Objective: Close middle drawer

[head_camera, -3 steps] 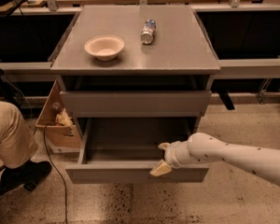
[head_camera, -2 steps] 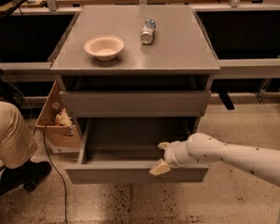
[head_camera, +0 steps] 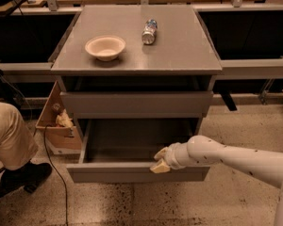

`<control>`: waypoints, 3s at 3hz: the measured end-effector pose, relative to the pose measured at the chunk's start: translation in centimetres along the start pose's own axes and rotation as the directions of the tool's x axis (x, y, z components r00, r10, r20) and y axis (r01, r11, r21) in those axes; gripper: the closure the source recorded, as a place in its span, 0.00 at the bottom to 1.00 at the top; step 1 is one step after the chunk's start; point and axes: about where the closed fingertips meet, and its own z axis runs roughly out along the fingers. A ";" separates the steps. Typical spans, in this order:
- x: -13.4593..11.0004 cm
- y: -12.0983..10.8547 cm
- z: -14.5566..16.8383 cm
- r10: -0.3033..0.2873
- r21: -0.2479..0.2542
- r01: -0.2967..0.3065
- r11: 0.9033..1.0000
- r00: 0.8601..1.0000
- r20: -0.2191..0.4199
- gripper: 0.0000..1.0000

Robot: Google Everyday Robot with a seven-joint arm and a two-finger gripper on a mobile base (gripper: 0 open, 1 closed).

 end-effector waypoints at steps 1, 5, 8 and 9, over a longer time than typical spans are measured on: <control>-0.3 -0.5 -0.3 -0.006 0.014 0.006 1.000 1.000 0.003 0.99; -2.0 -1.9 -2.4 -0.048 0.056 0.048 0.997 0.999 -0.001 0.20; -1.9 2.0 -7.4 -0.100 0.031 0.100 0.994 0.995 -0.018 0.00; -0.3 4.9 -8.0 -0.076 -0.015 0.076 0.997 0.997 -0.008 0.18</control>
Offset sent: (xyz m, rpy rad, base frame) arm 0.0129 -0.0082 0.0190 -0.0101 -0.0474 -0.0151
